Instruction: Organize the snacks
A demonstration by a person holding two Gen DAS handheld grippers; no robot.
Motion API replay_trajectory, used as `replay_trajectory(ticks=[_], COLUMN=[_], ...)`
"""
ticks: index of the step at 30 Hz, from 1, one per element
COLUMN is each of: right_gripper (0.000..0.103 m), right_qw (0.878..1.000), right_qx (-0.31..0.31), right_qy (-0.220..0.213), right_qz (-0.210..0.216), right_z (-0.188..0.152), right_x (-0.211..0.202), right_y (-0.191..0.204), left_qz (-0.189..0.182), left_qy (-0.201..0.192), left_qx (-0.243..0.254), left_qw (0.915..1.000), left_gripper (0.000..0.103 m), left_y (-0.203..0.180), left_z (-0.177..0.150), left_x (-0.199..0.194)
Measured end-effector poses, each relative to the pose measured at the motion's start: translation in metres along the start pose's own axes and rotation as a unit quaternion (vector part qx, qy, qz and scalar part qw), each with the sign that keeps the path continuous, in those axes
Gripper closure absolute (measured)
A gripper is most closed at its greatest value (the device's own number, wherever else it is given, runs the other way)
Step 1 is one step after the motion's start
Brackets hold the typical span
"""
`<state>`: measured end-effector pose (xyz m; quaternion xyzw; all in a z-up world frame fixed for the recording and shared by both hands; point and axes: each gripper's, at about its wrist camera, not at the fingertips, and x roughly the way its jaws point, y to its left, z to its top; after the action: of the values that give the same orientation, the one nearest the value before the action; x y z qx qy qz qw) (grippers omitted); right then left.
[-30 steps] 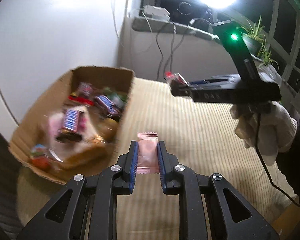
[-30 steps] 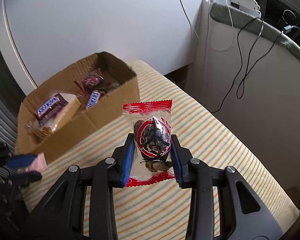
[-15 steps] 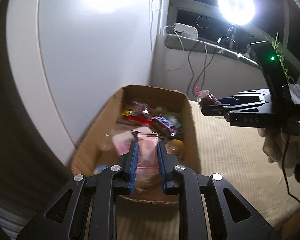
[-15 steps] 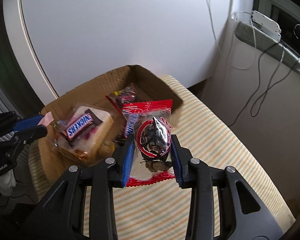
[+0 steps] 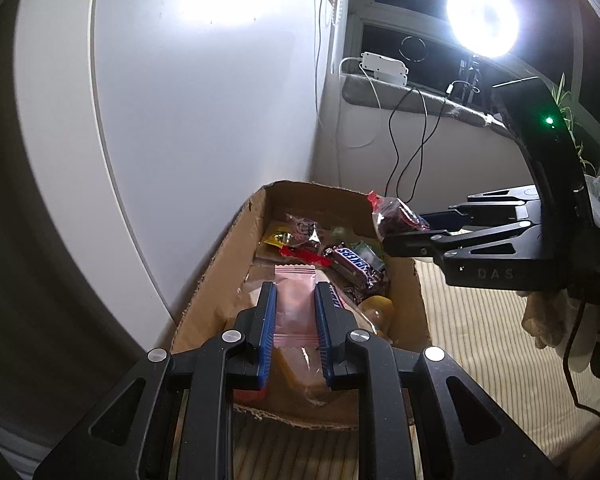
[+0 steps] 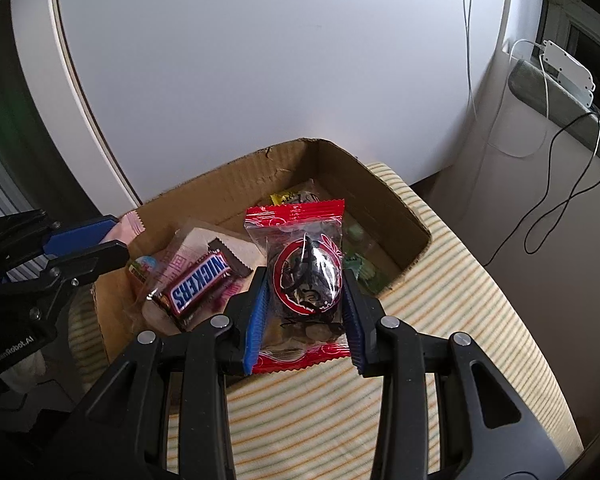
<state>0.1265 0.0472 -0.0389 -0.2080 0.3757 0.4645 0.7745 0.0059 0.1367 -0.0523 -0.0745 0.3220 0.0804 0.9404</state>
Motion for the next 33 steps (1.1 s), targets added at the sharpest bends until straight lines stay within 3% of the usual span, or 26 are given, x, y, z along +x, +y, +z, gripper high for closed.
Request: replay_trajectory(ticks=[14,18,21,24,28,31,33], right_gripper=[0.065,0.047,0.04,0.029,0.023,0.014,0.014], right_qw=[1.0,1.0,1.0,1.0,1.0,1.0,1.0], right_qx=[0.003,0.004,0.006,0.005,0.006,0.007,0.009], right_qy=[-0.001,-0.004,-0.008,-0.009,-0.008,-0.011,-0.013], right_qz=[-0.002,-0.006,-0.009,-0.012,-0.016,-0.02,-0.02], right_z=[0.01,0.011,0.011,0.011,0.01,0.01,0.01], right_x=[0.008,0.009,0.008,0.008,0.009,0.008,0.007], right_y=[0.002,0.001,0.0,-0.001,-0.002,-0.003,-0.003], left_qz=[0.001,0.002,0.004,0.007,0.01,0.01,0.012], left_qy=[0.002,0.003,0.003,0.002,0.003,0.005,0.006], left_qx=[-0.006,-0.007,-0.006,-0.005,-0.006,-0.008,-0.008], left_qw=[1.0,1.0,1.0,1.0,0.9999,0.9999,0.9999], left_gripper=[0.084,0.083,0.076,0.063,0.045,0.039,0.035], left_y=[0.0,0.001,0.002,0.002,0.002,0.002,0.002], left_z=[0.001,0.002,0.003,0.002,0.002,0.003,0.003], left_x=[0.003,0.003,0.003,0.003,0.003,0.003,0.002])
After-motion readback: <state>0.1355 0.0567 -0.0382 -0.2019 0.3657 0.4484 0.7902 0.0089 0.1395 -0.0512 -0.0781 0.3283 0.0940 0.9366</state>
